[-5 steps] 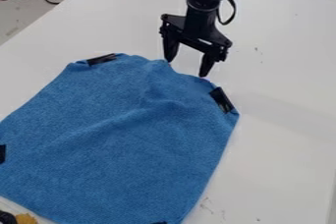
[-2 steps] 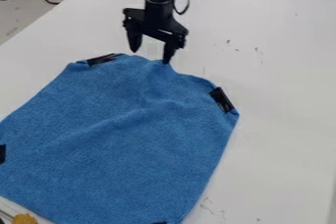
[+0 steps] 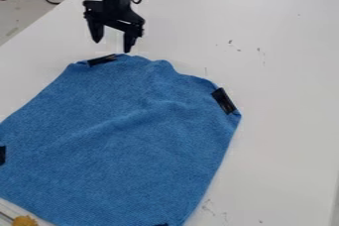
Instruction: Fold cloth from top left to centre
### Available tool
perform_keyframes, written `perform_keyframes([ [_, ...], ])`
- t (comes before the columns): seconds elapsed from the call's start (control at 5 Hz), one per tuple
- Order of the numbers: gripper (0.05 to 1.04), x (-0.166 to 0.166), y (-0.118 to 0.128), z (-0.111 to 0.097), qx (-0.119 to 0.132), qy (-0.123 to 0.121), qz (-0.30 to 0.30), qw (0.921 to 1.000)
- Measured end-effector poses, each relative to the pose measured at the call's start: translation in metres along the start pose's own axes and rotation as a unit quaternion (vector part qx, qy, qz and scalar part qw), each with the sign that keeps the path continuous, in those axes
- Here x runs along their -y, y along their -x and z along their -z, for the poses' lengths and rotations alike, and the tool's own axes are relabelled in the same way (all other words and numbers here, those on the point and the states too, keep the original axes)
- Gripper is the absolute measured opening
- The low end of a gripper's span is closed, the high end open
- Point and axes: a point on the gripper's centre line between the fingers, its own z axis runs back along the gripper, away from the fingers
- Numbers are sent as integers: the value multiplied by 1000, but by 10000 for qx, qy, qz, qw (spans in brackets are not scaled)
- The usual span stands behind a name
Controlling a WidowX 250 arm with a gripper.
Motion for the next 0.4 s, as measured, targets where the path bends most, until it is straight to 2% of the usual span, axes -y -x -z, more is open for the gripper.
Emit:
perform_keyframes([
  [0.2, 1000, -8, 3, 14, -116, 45, 0, 9999],
  [0.4, 998, -5, 6, 24, -176, 238, -19, 9996],
])
